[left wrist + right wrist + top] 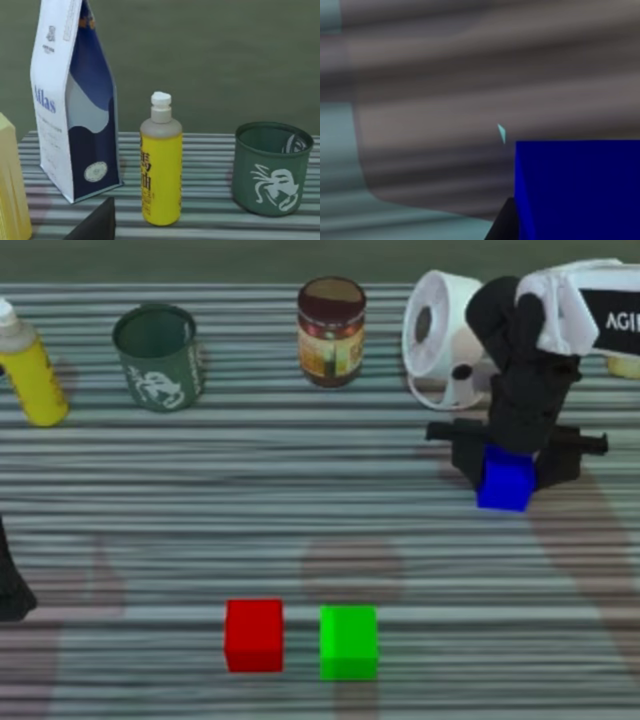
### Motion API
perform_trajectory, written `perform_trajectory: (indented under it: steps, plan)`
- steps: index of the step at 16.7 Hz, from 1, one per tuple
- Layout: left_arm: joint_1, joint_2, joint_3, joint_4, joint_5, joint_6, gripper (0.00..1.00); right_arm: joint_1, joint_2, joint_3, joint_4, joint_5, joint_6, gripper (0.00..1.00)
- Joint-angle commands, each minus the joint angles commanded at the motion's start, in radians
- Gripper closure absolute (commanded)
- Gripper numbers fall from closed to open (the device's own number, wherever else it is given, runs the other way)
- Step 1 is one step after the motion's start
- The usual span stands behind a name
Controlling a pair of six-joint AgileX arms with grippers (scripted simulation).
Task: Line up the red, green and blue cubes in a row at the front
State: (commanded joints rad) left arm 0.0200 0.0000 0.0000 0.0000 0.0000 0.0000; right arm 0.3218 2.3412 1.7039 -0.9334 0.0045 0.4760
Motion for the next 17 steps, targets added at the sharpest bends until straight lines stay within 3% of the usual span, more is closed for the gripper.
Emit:
perform_trajectory:
  steps: [5, 12, 17]
  plan:
    - [0.000, 0.000, 0.000, 0.000, 0.000, 0.000, 0.00, 0.002, -0.029, 0.019, -0.028, 0.009, -0.006, 1.00]
    - [0.000, 0.000, 0.000, 0.000, 0.000, 0.000, 0.00, 0.008, -0.095, 0.161, -0.239, 0.009, -0.007, 1.00]
    - [0.000, 0.000, 0.000, 0.000, 0.000, 0.000, 0.00, 0.006, -0.097, 0.161, -0.242, 0.008, -0.004, 1.00]
